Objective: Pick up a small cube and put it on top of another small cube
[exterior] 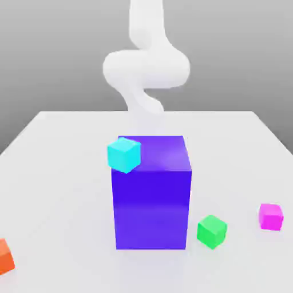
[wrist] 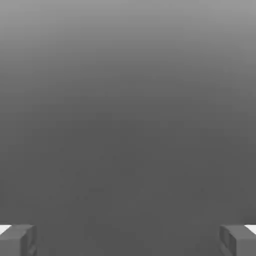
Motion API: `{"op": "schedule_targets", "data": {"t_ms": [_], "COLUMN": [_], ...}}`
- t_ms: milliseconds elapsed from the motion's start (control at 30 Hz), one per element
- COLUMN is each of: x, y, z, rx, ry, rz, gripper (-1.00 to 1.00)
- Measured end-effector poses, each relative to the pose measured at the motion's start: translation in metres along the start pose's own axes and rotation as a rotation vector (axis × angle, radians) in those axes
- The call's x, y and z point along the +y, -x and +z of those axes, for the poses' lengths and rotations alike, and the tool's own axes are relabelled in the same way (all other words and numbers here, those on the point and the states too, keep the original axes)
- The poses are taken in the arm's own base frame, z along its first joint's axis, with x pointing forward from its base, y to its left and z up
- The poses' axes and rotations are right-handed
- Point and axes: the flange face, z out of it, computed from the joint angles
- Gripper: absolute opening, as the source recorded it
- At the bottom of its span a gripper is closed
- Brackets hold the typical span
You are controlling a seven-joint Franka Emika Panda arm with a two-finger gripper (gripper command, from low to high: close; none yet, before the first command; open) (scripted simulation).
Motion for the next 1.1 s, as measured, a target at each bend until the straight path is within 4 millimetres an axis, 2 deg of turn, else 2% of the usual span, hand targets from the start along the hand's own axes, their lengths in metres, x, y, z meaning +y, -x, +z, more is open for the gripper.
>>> {"op": "schedule_targets", "data": {"t_ms": [100, 200, 333, 467, 567, 700, 800, 867, 1000, 1033, 1100], "x": [-0.020, -0.036, -0.049, -0.049, -0.038, -0.015, 0.019, 0.035, 0.057, 0.062, 0.062], "y": [0.034, 0.079, 0.152, 0.236, 0.302, 0.402, 0.450, 0.471, 0.496, 0.499, 0.499], "z": [0.065, 0.121, 0.186, 0.239, 0.269, 0.292, 0.311, 0.325, 0.358, 0.364, 0.364], "rx": [-0.119, -0.227, -0.361, -0.486, -0.571, -0.681, -0.746, -0.764, -0.771, -0.772, -0.772], "ry": [0.004, 0.010, 0.021, 0.034, 0.048, 0.056, 0.087, 0.095, 0.097, 0.097, 0.097], "rz": [-0.135, -0.269, -0.453, -0.646, -0.795, -1.031, -1.165, -1.208, -1.221, -1.221, -1.221], "gripper": [0.00, 0.00, 0.00, 0.00, 0.00, 0.00, 0.00, 0.00, 0.00, -1.00, -1.00]}}
